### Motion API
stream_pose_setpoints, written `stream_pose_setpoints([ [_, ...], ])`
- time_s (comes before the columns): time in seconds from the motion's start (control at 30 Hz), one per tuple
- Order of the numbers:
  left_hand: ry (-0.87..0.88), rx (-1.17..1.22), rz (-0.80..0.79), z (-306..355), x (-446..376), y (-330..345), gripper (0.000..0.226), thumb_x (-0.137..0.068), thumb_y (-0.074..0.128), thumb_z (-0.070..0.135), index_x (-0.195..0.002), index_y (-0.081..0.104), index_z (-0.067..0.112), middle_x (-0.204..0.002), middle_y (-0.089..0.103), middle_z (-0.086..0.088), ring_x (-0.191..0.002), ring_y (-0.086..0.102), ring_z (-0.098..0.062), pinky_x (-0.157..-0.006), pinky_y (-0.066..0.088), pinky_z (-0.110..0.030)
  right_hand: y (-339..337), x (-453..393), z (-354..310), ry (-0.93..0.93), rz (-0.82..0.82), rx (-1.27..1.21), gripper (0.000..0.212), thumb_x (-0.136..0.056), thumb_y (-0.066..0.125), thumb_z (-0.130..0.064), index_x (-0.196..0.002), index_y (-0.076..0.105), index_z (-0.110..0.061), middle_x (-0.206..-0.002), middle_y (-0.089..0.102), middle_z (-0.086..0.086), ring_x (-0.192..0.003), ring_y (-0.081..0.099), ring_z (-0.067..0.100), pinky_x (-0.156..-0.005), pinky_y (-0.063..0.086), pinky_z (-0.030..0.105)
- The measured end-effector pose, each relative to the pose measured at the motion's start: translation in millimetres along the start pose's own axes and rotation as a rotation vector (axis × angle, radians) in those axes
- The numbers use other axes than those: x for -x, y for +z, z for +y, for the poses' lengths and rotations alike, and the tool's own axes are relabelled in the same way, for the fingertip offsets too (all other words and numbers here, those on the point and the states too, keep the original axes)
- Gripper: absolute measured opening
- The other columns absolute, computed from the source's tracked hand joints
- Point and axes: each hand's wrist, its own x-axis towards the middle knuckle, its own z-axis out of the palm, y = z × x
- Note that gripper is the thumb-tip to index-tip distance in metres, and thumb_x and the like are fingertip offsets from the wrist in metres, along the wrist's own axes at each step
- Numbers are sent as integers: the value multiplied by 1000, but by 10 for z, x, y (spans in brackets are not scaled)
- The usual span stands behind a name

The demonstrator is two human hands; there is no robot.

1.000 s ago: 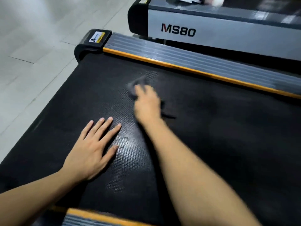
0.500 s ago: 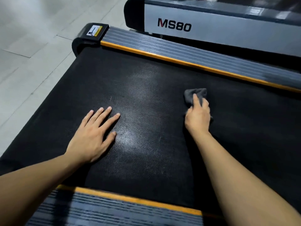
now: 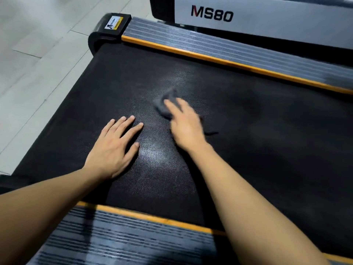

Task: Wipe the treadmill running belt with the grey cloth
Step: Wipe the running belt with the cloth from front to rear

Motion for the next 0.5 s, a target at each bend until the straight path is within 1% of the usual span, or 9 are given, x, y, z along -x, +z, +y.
stream_pose_setpoints([
  [0.07,-5,-2,-3,-1,3,6,59,-100,29,48,-156,35,29,-165,31,-4,-154,22,-23,-127,12,-45,-254,266,526,151,119,40,61,-83,53,-10,-143,51,-19,-150,41,20,-132,45,39,-113,37,43],
  [0.13,-12,-17,-2,12,-5,9,59,-100,28,49,-156,34,29,-165,30,-4,-154,21,-23,-127,12,-46,-496,538,908,292,208,84,56,-89,51,-11,-145,48,-17,-150,39,22,-133,42,41,-112,37,47],
  [0.2,-11,-27,-2,26,-9,18,60,-100,27,49,-156,33,28,-165,30,-5,-155,21,-24,-127,12,-46,-597,712,1040,424,243,89,53,-96,48,-14,-148,43,-19,-154,32,21,-138,35,38,-114,33,49],
  [0.27,-21,-31,-1,36,-2,25,61,-100,26,49,-157,32,26,-165,30,-5,-155,21,-24,-127,12,-46,-511,708,926,479,303,99,52,-95,49,-13,-147,45,-19,-153,34,22,-137,37,39,-112,35,51],
  [0.33,-26,-20,16,47,-3,35,63,-100,27,47,-157,32,20,-165,28,-7,-154,22,-25,-127,13,-46,-335,574,596,412,307,93,53,-88,50,-12,-141,53,-17,-146,43,24,-128,46,42,-106,40,49],
  [0.37,-34,-11,37,47,-1,34,64,-101,30,45,-157,31,16,-166,27,-10,-153,24,-27,-127,13,-46,-205,483,344,342,263,57,55,-85,50,-12,-139,55,-18,-144,46,21,-126,47,40,-104,41,45],
  [0.43,-94,-24,87,47,23,14,64,-100,34,40,-156,31,11,-166,25,-13,-151,27,-32,-126,16,-48,55,344,-237,186,124,-19,57,-82,53,-10,-138,55,-21,-143,48,17,-125,48,36,-103,40,40],
  [0.5,-189,-58,113,72,31,-9,62,-98,33,38,-154,33,11,-164,30,-13,-149,30,-33,-124,18,-51,245,229,-686,47,67,-32,59,-81,59,-10,-139,56,-19,-145,46,21,-127,48,39,-107,38,42],
])
